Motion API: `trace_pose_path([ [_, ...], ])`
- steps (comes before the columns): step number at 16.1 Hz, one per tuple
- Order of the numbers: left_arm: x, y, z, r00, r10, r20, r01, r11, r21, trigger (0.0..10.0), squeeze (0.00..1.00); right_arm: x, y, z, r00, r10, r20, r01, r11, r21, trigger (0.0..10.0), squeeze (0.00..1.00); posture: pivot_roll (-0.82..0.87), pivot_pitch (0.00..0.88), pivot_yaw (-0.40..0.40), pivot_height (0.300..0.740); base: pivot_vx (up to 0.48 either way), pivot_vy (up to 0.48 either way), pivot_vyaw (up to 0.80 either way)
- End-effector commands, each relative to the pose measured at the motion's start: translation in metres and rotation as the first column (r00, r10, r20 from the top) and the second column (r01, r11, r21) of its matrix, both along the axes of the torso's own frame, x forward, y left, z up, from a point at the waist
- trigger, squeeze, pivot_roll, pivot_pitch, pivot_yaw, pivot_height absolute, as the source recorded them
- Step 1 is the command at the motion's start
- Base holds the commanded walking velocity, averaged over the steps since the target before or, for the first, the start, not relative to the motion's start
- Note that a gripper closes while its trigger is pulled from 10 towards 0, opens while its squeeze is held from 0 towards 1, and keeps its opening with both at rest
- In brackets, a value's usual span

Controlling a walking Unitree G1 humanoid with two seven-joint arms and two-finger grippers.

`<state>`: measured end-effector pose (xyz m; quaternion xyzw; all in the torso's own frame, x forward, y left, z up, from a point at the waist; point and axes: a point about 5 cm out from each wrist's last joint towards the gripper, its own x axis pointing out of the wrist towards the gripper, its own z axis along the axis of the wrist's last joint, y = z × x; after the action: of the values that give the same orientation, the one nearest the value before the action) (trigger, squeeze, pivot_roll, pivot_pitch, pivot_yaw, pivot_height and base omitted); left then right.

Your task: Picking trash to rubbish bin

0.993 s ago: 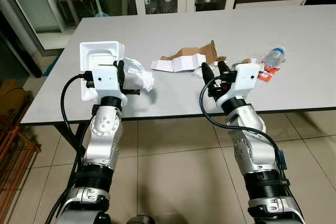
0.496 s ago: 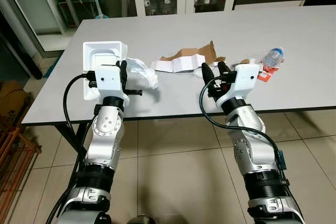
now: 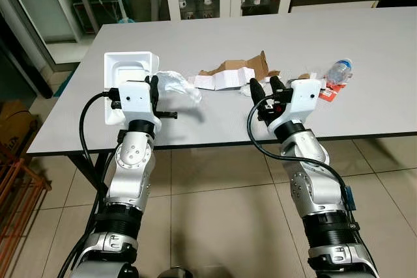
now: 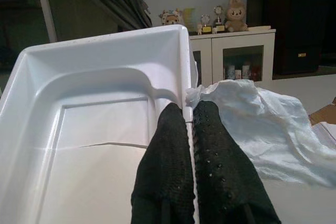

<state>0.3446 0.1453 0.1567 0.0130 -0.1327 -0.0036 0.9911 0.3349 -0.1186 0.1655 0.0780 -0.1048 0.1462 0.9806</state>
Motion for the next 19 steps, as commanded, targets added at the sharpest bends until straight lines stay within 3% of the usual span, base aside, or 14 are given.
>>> trace_pose_path([
  [1,-0.0012,0.0004,0.0020,1.000,0.002,0.007,-0.002,1.000,-0.001,10.0,0.00,0.0014,0.0015,-0.0001,1.000,0.002,-0.009,-0.002,1.000,-0.009,10.0,0.00,0.01,0.014,0.081,0.740,0.000,0.000,0.00],
  [19,-0.0015,0.0001,0.0009,1.000,0.012,-0.006,-0.012,1.000,-0.008,10.0,0.00,0.0036,-0.0005,-0.0007,1.000,-0.007,-0.023,0.006,1.000,-0.021,10.0,0.00,0.01,0.036,0.074,0.740,-0.277,0.000,0.00],
])
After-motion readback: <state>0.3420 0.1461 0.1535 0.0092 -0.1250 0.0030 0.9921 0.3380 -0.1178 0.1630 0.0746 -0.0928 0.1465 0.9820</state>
